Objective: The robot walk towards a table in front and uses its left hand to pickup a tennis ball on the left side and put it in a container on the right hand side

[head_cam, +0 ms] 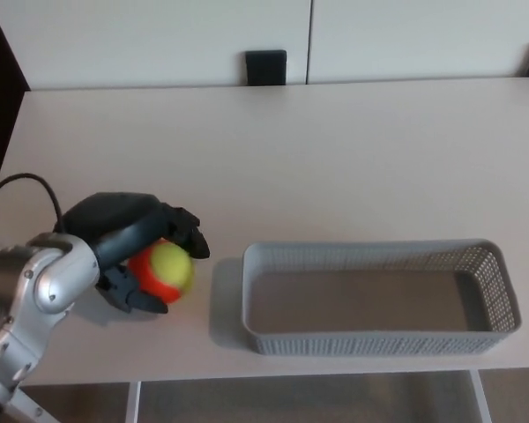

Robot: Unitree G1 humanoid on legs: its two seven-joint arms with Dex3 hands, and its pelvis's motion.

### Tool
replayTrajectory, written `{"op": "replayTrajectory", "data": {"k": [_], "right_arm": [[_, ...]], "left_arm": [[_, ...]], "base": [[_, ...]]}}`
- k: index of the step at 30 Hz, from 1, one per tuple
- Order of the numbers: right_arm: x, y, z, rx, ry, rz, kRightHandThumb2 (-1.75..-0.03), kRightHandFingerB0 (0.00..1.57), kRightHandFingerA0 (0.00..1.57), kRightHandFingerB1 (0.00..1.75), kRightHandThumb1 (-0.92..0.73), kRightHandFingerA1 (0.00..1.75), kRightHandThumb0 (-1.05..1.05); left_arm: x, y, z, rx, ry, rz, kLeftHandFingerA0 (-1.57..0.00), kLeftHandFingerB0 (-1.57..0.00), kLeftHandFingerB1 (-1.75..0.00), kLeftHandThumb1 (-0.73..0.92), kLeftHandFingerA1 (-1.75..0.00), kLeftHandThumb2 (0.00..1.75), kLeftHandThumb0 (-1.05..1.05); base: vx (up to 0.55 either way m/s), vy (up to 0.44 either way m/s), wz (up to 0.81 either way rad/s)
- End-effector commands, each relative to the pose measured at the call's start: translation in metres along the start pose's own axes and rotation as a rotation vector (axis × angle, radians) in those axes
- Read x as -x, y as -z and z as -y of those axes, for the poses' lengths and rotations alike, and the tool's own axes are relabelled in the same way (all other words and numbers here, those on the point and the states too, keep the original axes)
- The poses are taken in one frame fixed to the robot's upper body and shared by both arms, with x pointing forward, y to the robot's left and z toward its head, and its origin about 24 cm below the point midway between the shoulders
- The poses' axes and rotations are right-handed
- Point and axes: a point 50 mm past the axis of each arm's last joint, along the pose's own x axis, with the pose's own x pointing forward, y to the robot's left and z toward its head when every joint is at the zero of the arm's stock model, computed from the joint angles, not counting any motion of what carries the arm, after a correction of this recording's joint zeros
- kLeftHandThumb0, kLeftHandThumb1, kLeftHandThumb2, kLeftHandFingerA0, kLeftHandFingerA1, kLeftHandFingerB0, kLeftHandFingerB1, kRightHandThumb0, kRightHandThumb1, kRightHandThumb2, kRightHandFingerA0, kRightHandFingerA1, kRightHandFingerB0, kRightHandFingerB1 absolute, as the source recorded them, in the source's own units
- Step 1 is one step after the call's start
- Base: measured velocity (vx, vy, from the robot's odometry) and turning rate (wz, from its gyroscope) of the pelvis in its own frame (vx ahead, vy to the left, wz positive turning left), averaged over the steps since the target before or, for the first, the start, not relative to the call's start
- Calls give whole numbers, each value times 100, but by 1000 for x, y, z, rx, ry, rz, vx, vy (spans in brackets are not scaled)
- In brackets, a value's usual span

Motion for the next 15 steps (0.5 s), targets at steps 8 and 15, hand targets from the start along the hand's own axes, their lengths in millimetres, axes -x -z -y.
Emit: {"op": "replayTrajectory", "data": {"k": [8,15], "right_arm": [[-4,-3,5,-7,20,0,-68,3,7,24,-85,55,-72],[-5,-3,4,6,24,-7,-67,2,6,22,-84,52,-72]], "left_arm": [[8,-28,-46,415,-199,170,-146,-133,-61,59,-64,93,0],[29,-72,-88,395,-304,361,-147,-135,-60,35,-63,64,-16]], "base": [[0,0,0],[0,0,0]]}}
